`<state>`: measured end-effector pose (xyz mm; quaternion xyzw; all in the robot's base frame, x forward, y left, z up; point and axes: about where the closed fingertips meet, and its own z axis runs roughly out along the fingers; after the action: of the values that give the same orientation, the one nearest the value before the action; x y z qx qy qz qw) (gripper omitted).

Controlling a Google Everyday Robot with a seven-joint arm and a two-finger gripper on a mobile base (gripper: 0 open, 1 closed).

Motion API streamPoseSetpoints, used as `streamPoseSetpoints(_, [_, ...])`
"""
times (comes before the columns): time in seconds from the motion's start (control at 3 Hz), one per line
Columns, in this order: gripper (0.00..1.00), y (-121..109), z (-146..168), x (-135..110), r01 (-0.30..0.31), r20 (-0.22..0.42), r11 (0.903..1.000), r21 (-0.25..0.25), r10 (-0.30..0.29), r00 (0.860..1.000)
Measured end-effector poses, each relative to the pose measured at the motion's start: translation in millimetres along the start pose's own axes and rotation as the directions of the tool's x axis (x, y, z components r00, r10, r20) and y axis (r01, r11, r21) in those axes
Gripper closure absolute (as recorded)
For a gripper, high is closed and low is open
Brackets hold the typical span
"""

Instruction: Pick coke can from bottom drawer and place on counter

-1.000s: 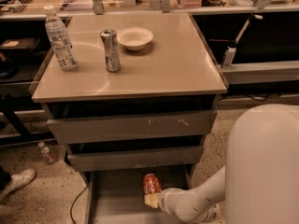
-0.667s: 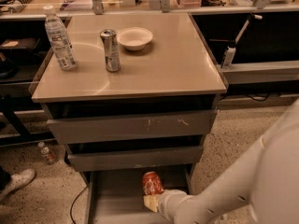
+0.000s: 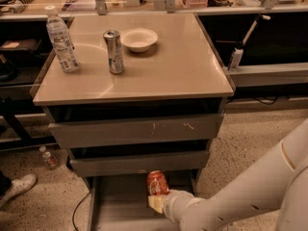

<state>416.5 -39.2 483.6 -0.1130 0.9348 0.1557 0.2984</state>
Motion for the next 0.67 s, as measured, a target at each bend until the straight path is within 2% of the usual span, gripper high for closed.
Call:
streamPoseSetpoints(0.33, [1.0,0,-15,-16,-0.012,0.049,0.9997,-0.023,0.013,0.999])
streamPoseSetpoints(0.67, [1.0,3,-46,-33,0.026,0.082,0.9995,-0.017,-0.025,0.996])
